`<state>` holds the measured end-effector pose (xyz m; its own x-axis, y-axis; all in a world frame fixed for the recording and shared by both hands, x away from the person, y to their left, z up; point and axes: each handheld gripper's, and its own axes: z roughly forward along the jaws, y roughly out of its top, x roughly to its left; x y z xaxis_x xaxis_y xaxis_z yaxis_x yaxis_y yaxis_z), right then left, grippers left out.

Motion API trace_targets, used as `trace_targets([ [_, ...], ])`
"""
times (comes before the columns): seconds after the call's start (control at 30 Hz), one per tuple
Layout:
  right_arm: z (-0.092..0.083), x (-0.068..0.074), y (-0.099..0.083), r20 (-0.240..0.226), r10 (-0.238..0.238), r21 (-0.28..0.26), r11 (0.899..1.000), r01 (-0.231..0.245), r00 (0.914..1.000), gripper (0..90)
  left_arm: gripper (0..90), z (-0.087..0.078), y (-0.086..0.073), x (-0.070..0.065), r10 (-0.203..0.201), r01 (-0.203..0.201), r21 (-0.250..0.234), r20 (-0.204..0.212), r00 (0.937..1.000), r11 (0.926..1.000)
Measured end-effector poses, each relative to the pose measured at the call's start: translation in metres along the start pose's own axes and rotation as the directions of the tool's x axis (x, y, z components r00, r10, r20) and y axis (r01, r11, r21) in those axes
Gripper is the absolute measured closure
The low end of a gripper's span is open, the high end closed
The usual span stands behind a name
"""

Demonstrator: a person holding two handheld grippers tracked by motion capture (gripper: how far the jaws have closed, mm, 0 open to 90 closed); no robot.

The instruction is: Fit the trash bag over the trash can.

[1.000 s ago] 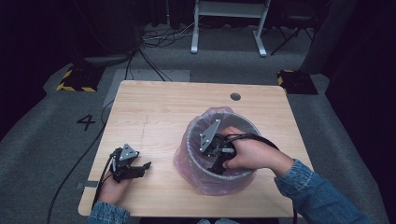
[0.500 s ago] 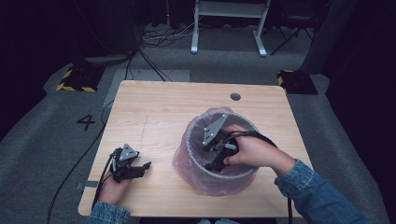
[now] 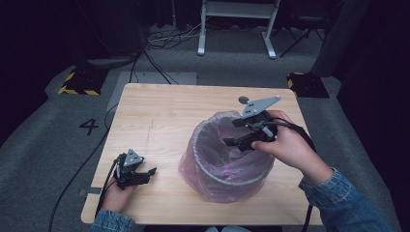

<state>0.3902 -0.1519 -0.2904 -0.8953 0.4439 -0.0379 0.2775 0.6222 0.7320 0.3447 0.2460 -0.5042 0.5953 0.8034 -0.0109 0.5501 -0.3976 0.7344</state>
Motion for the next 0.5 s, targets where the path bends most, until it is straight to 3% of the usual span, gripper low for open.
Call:
trace_targets([
  [0.2, -0.023, -0.009, -0.01, 0.054, 0.061, -0.067, 0.996, -0.057, 0.9967, 30.4, 32.5, 0.0, 0.0, 0.0, -0.002, 0.002, 0.001, -0.001, 1.0, 1.0],
  [0.5, -0.055, -0.017, -0.029, 0.133, 0.115, -0.086, 0.991, -0.104, 0.9845, 29.8, 32.4, 0.0, 0.0, 0.0, -0.003, 0.003, 0.0, 0.001, 1.0, 1.0],
])
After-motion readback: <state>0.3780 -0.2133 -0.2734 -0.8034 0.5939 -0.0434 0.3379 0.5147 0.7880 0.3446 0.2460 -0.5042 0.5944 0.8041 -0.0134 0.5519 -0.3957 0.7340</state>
